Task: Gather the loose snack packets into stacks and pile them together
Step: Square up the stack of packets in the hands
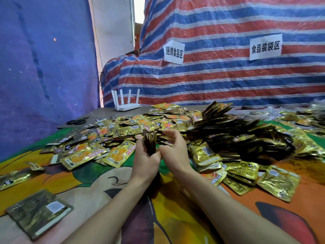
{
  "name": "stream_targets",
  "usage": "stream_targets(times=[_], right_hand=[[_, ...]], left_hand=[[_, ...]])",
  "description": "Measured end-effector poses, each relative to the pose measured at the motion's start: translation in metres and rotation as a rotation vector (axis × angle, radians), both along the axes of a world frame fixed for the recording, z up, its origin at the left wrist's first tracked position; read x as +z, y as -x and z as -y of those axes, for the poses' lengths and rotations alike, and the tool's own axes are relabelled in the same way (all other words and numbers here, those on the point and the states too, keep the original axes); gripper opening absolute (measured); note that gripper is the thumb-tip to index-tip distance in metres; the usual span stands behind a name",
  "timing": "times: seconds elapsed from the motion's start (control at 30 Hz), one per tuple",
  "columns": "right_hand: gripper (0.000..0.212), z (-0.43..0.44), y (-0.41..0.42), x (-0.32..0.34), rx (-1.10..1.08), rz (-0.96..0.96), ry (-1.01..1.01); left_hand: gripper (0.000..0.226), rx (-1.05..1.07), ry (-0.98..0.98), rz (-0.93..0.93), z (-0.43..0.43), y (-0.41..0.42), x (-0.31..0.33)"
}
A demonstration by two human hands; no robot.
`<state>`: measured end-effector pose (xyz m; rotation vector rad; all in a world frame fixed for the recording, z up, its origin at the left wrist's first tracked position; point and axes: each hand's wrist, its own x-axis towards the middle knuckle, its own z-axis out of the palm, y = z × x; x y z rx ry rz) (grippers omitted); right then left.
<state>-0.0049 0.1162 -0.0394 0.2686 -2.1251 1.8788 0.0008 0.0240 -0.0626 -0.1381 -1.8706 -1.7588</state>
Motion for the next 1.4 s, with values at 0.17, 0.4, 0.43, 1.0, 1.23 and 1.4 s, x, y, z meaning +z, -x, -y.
stream_targets(times=[0.17, 0.4, 0.43, 1.0, 1.23, 1.4], right_hand=[[0.029, -0.009, -0.010, 0.008, 0.020, -0.034, -0.062], [0.026, -0.066, -0.028, 0.025, -0.064, -0.143, -0.660], [0.025, -0.084, -0.031, 0.030, -0.110, -0.119, -0.750], [0.017, -0.297, -0.026, 0.024, -0.307, 0.280, -1.359], [0.016, -0.287, -0.027, 0.019, -0.468, 0.156, -1.582], [0.013, -0.252, -0.033, 0.033, -0.339, -0.104, -0.884]], left_hand=[[0.023, -0.074, 0.011, -0.021, 0.005, 0.000, -0.001], [0.026, -0.184, 0.152, -0.048, 0.005, -0.012, 0.004], [0.027, -0.207, 0.162, -0.051, 0.004, -0.014, 0.005], [0.032, -0.265, 0.162, -0.020, 0.003, -0.019, 0.007], [0.032, -0.255, 0.135, 0.010, 0.003, -0.018, 0.008], [0.031, -0.355, -0.092, 0.106, 0.001, -0.022, 0.016]])
